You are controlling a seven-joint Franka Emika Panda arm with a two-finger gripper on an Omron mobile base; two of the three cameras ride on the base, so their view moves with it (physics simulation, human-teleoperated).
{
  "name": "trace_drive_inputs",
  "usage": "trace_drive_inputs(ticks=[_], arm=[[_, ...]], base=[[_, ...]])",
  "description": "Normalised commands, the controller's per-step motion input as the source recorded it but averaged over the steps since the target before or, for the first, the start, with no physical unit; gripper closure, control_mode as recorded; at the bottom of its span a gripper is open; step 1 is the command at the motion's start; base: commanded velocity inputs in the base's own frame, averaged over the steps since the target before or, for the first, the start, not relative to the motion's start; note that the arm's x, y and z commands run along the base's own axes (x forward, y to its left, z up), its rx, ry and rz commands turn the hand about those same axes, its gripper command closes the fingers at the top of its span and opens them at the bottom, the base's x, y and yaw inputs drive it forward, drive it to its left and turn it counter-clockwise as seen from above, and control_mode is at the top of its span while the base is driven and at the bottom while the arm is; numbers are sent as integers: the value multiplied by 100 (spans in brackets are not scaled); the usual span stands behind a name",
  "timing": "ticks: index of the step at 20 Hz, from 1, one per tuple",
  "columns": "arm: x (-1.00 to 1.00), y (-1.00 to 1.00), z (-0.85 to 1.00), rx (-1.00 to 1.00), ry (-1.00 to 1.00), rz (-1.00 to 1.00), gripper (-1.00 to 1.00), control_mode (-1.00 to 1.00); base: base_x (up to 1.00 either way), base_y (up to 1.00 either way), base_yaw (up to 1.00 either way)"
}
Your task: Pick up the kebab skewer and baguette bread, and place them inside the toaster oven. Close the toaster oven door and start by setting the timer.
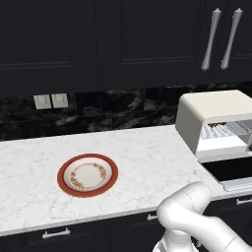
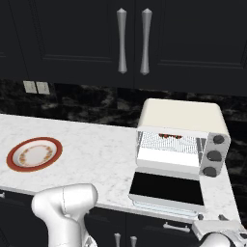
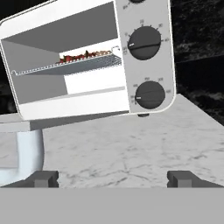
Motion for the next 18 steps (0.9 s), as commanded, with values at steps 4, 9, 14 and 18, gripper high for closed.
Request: trace_drive_inputs(ticks=[4, 9, 14, 18], arm=[[14, 0, 12, 0, -2, 0, -100, -100], [18, 0, 16, 0, 0, 0, -100, -100], [16, 1, 11, 0, 0, 0, -100, -100], [0, 12, 3, 0, 0, 0, -100, -100]], base=[[0, 0, 0], [0, 0, 0], [0, 0, 0], [0, 0, 0]])
